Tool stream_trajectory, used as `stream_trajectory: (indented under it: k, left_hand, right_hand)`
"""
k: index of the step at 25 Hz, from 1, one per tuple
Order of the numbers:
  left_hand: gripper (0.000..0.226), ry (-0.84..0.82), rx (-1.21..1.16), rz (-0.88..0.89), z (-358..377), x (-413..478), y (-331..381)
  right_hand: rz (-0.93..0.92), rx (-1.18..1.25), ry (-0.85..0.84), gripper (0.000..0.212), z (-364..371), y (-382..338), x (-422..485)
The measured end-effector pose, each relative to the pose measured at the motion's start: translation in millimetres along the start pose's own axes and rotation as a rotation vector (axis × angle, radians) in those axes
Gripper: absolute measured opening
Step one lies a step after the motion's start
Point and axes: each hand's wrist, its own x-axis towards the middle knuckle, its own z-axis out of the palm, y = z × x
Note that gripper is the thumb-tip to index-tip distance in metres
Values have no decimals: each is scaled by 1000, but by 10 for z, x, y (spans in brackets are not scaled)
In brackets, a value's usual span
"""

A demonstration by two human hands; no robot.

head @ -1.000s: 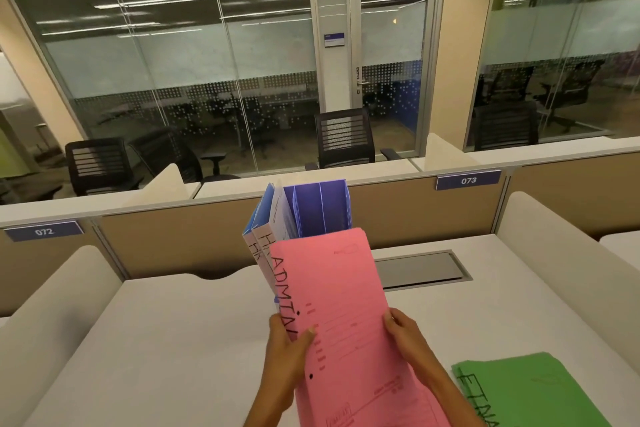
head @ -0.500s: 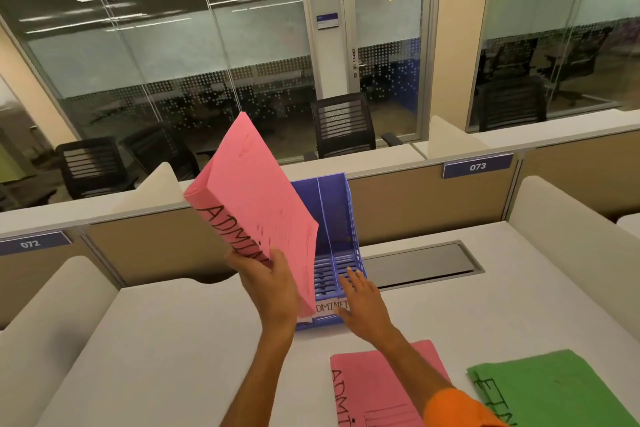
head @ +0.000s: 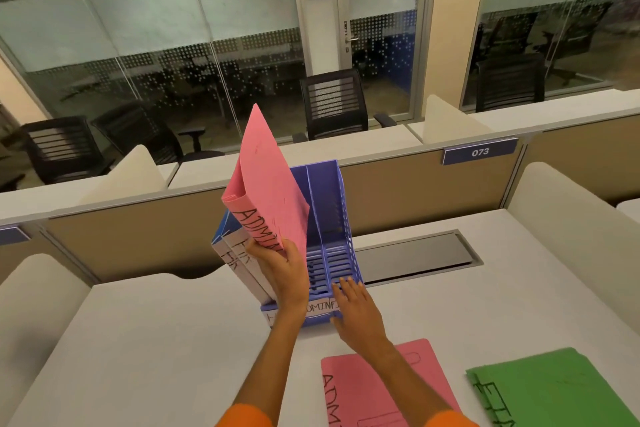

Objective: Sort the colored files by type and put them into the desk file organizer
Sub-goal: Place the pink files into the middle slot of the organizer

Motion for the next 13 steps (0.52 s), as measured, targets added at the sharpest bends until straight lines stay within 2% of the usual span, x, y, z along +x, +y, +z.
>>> stream_trajectory:
  k: [4,13]
  left_hand:
    - [44,-47,8,57,116,9,-264]
    - [42,-30,-11,25,303,75,-456]
  right_hand:
    - [26,-9,8,76,37,-11,-3]
    - [29,3,53,83,50,-24,-29]
